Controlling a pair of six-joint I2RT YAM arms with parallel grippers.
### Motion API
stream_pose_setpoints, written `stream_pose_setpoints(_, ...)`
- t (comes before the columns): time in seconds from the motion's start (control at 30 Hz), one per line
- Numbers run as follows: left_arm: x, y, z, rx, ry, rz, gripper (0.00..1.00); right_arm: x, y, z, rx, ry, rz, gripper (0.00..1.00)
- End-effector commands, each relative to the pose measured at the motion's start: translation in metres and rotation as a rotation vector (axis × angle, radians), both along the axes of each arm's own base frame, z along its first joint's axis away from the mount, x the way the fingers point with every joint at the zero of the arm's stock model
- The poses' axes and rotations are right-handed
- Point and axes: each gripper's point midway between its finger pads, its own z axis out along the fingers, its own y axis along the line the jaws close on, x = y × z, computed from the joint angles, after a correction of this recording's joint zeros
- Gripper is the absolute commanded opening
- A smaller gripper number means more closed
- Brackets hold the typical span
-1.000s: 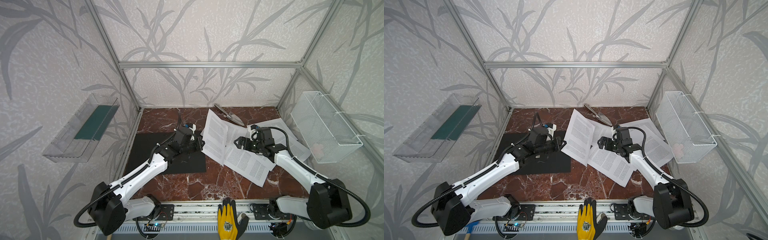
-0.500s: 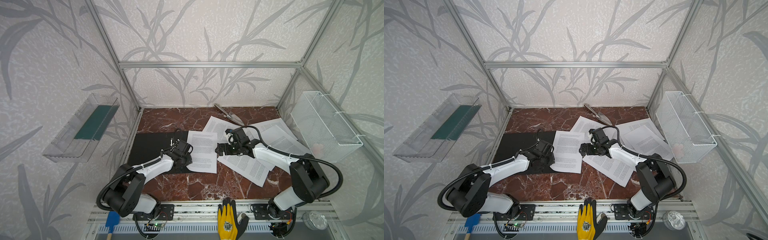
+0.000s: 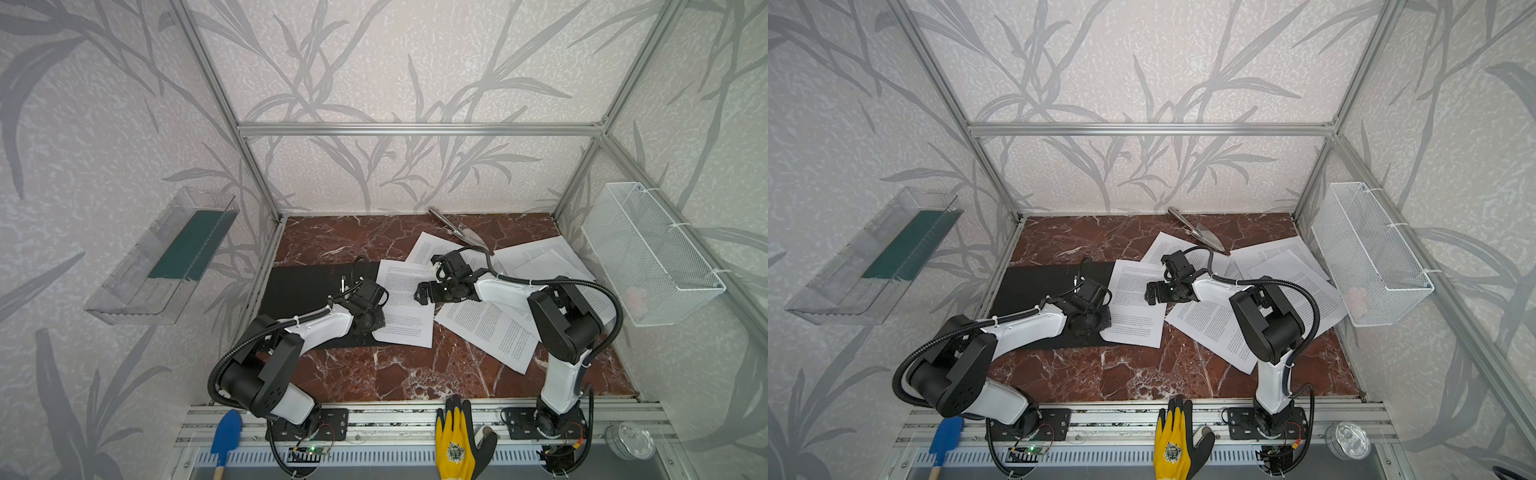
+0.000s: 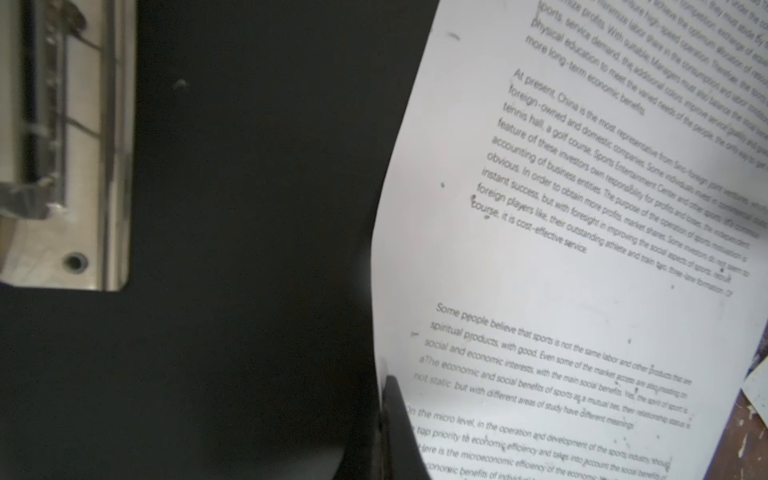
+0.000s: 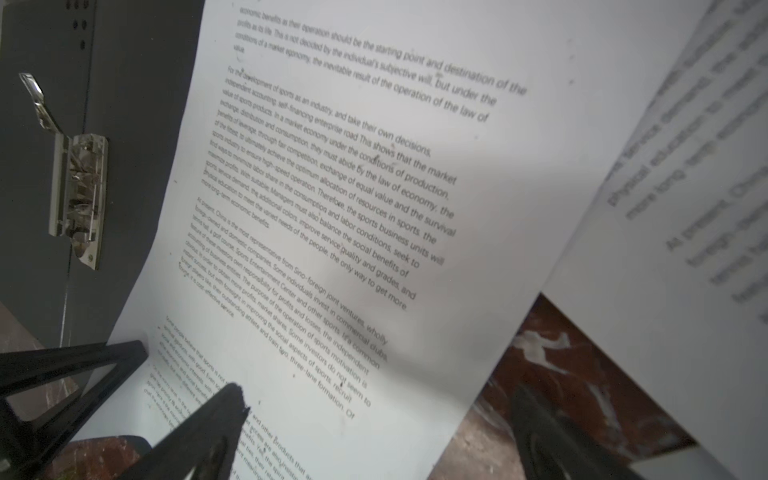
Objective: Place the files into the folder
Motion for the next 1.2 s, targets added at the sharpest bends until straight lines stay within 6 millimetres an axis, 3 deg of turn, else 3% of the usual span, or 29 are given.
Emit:
stream_pose_setpoints(0.0,-0.013,0.016,-0.013,0.079,0.062,0.002,0.00,0.006,-0.003,-0.011,-0.003,0.020,-0.026,1.00)
stream_pose_setpoints(0.27,-0.012,0.013,-0.017,0.070,0.074,-0.010,0.00,0.008,-0.001,-0.024,0.124,0.074,-0.068,1.00)
stream_pose_setpoints(0.57,-0.011,0.012,-0.022,0.072,0.088,-0.009,0.00,-0.010,0.015,-0.006,0.322,0.118,-0.040,0.99)
stream_pose_setpoints(0.83,-0.012,0.014,-0.027,0.091,0.102,-0.008,0.00,-0.026,0.016,0.018,0.411,0.115,-0.038,0.97)
stream_pose_setpoints(1.17,-0.012,0.006,-0.028,0.056,0.110,-0.018,0.00,-0.049,0.026,0.012,0.466,0.141,-0.060,0.95)
